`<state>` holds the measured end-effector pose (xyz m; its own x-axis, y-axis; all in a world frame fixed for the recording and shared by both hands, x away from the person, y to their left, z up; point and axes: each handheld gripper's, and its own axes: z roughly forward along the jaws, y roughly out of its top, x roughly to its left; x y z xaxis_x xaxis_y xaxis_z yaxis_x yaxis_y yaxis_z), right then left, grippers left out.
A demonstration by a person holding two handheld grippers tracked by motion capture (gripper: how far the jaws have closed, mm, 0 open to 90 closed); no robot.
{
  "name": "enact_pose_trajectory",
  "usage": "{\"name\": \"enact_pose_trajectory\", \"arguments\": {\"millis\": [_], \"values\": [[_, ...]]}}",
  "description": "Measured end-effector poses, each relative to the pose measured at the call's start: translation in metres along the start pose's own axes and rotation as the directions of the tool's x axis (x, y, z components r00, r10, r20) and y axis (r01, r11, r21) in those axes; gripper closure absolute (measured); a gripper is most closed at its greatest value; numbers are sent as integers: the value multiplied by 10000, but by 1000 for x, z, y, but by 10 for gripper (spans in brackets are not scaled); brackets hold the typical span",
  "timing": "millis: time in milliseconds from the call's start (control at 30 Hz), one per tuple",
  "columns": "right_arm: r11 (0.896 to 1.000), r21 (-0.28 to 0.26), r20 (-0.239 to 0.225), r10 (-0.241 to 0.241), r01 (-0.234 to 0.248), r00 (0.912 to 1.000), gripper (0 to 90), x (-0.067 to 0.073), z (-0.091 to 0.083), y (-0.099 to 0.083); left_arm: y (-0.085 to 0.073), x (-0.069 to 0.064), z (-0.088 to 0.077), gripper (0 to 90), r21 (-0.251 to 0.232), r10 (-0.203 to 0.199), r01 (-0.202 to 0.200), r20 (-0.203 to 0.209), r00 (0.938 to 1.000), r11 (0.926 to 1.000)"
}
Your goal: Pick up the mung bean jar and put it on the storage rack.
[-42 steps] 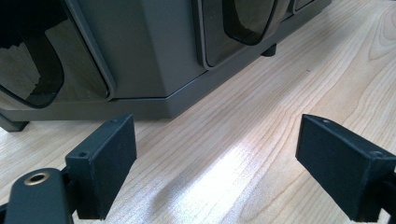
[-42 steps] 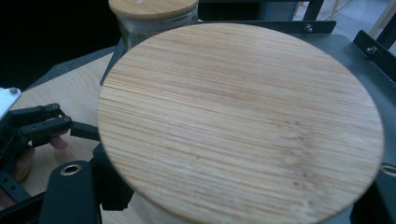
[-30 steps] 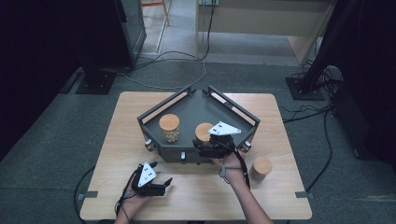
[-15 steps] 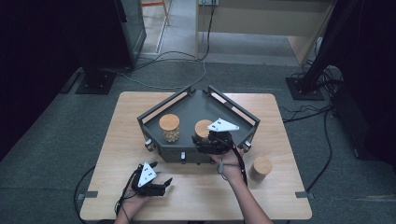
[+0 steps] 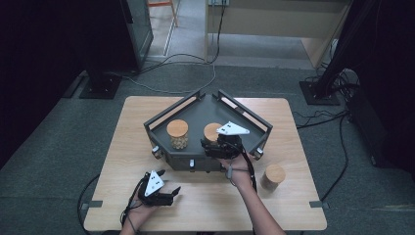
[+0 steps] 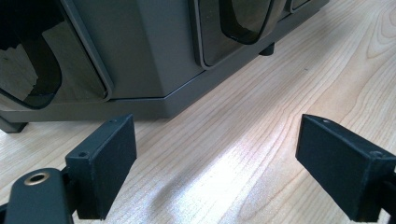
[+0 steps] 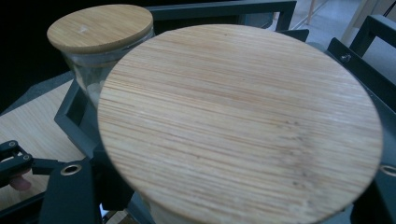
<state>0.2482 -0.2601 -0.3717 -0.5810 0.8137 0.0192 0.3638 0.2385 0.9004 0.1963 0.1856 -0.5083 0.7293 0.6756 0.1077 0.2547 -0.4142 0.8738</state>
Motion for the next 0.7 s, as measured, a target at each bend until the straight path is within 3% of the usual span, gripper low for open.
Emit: {"name": "enact_pose_trajectory", "arguments": {"millis": [700], "values": [[9992,110,341,377,-381,9987,251,-6,15,0,0,0,0,123,16,-28,28,16,10000,10000]]}}
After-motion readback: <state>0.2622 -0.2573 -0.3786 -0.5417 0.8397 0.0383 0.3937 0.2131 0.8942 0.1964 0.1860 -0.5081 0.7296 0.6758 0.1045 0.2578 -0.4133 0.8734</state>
